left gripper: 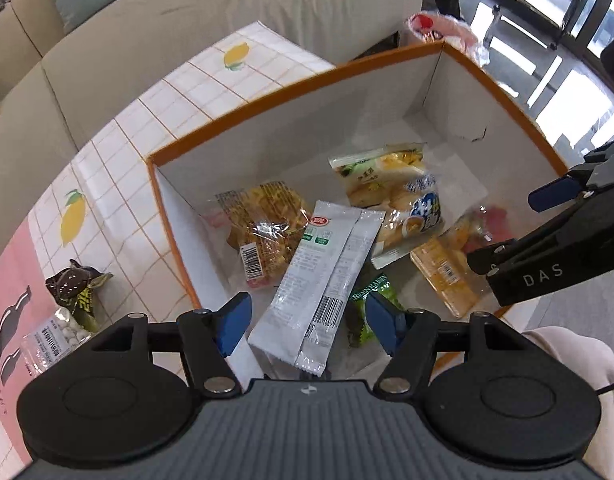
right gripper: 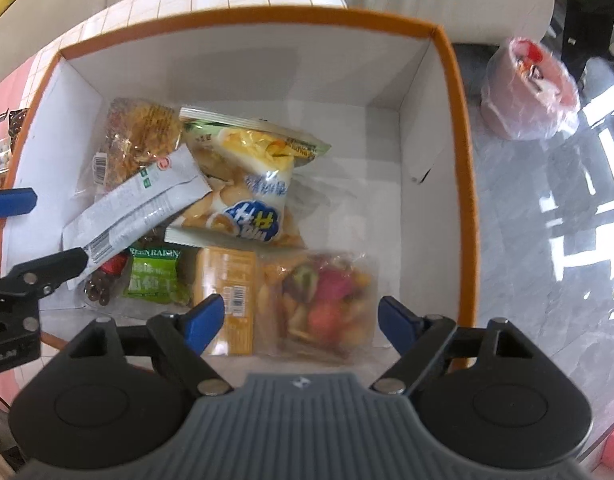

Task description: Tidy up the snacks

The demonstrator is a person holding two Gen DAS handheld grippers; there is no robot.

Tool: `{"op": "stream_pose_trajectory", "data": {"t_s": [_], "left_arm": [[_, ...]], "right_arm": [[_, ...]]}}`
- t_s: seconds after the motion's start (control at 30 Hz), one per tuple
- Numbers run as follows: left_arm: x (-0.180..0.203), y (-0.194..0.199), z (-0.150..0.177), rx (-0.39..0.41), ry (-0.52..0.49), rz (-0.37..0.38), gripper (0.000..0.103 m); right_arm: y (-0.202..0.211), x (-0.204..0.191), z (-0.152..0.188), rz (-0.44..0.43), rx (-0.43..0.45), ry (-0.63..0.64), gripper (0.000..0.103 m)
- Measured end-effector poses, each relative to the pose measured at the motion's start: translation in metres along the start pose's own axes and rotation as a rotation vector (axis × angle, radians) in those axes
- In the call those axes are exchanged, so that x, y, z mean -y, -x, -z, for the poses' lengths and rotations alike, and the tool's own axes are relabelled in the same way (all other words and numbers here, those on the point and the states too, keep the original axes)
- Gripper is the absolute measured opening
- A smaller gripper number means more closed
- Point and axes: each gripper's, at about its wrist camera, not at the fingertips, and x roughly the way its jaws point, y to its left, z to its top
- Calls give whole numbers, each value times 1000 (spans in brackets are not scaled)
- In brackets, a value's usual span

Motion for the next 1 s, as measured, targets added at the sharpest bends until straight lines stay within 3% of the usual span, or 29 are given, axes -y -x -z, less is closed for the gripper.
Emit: {"op": "stream_pose_trajectory", "data": {"t_s": [0.47, 0.77, 1.0], "left_arm": [[-12, 77, 38, 148, 51, -18, 77], [-38, 122, 99, 303, 180, -73, 77], [-67, 136, 161, 378, 294, -147, 77]], "right_arm": [[61, -21, 22, -57, 100, -64, 87], [110, -73, 68, -111, 363, -34, 87], [118, -127, 110, -159, 548, -29, 87]]}}
